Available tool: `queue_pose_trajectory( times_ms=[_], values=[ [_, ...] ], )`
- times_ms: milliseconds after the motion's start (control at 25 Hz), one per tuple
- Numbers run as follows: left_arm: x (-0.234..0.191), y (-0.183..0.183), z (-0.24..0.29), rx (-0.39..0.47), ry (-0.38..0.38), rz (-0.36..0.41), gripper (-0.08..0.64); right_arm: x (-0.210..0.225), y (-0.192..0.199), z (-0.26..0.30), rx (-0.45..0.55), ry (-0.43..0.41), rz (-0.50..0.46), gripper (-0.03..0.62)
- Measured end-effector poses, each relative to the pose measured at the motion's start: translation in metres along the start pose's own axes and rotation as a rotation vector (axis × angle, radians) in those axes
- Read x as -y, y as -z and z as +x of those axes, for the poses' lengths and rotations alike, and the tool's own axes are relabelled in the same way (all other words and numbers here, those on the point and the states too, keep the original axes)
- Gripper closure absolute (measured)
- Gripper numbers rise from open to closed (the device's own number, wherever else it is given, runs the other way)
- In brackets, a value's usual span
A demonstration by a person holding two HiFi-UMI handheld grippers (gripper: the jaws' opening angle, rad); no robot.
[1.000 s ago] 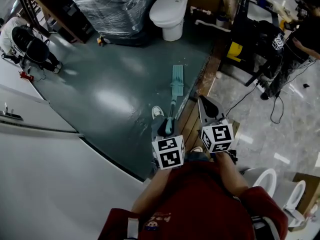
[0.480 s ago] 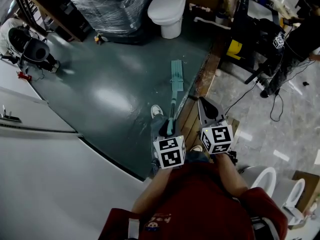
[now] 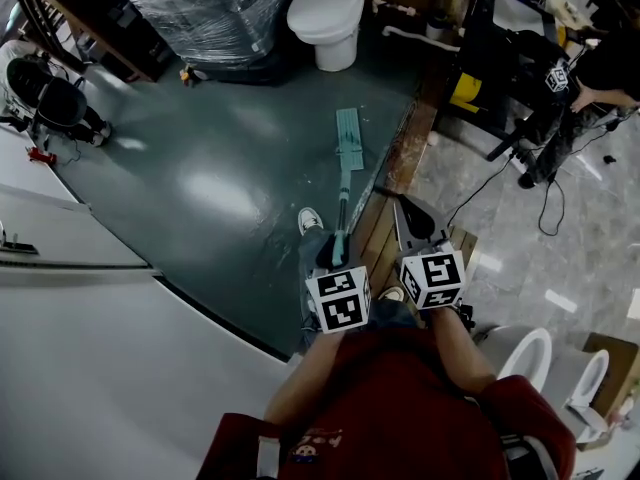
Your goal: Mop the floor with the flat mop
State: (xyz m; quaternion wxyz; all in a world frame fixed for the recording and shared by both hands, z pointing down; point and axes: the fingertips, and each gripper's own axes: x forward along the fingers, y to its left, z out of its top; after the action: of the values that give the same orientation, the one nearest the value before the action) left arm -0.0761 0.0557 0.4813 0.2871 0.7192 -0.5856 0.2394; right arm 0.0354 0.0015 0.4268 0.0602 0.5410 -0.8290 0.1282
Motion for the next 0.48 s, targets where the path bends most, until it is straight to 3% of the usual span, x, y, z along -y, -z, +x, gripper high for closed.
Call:
queue_pose_trajectory(
  times_ms=[480],
  values=[
    [-0.01,-0.028,0.043,0.002,0.007,0.018,0.428,0.018,0.006,0.034,-0.031,0.025,0.012,0.575]
  ],
)
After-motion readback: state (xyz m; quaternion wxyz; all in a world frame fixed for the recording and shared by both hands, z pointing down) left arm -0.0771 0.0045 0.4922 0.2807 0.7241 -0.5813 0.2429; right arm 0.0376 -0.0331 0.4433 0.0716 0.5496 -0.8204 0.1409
